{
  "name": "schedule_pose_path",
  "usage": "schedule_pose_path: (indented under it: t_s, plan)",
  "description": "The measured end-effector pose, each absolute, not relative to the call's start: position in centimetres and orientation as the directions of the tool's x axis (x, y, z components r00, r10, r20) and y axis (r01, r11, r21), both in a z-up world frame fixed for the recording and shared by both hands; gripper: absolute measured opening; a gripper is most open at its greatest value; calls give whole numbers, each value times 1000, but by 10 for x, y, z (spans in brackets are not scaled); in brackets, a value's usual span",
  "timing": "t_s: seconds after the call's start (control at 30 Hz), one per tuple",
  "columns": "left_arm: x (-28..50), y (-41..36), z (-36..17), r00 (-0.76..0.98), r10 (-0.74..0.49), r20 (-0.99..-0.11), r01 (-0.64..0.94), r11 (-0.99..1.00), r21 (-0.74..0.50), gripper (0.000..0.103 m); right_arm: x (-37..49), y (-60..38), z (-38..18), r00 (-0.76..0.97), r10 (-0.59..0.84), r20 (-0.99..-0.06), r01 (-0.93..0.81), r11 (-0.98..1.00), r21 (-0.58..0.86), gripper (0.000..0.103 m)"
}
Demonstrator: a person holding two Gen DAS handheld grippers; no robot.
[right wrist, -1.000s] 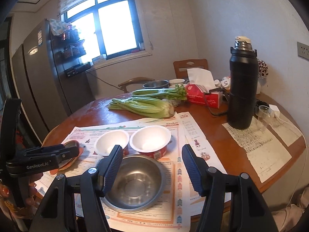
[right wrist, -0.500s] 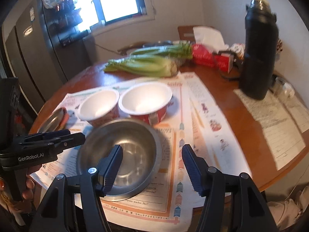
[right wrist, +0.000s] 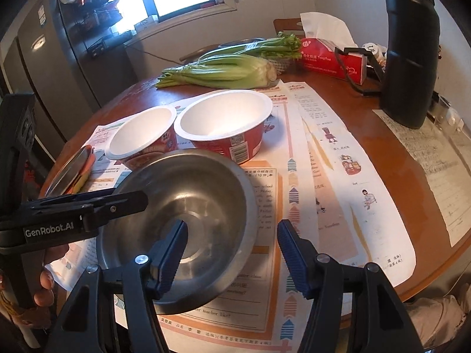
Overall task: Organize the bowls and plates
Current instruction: 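Grip the rim of the stainless steel bowl with the left tool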
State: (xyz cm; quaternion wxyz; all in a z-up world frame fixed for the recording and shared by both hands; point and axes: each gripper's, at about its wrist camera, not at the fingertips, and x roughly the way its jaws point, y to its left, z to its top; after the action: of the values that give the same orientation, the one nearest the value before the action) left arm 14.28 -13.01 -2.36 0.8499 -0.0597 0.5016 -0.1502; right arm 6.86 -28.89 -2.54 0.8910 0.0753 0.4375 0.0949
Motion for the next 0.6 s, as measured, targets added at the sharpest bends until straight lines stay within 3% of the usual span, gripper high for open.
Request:
schedule_pose_path:
  t_s: [0.33, 0.6]
  plan:
    - [148, -143, -36, 424, -306, -852, 207, 949, -238, 61, 68, -280, -29, 594, 265, -760, -145, 964, 223, 52]
    - [145, -151, -38, 408, -327, -852, 233, 940, -249, 59, 65, -276, -27, 591, 293, -752, -180, 956, 232, 52]
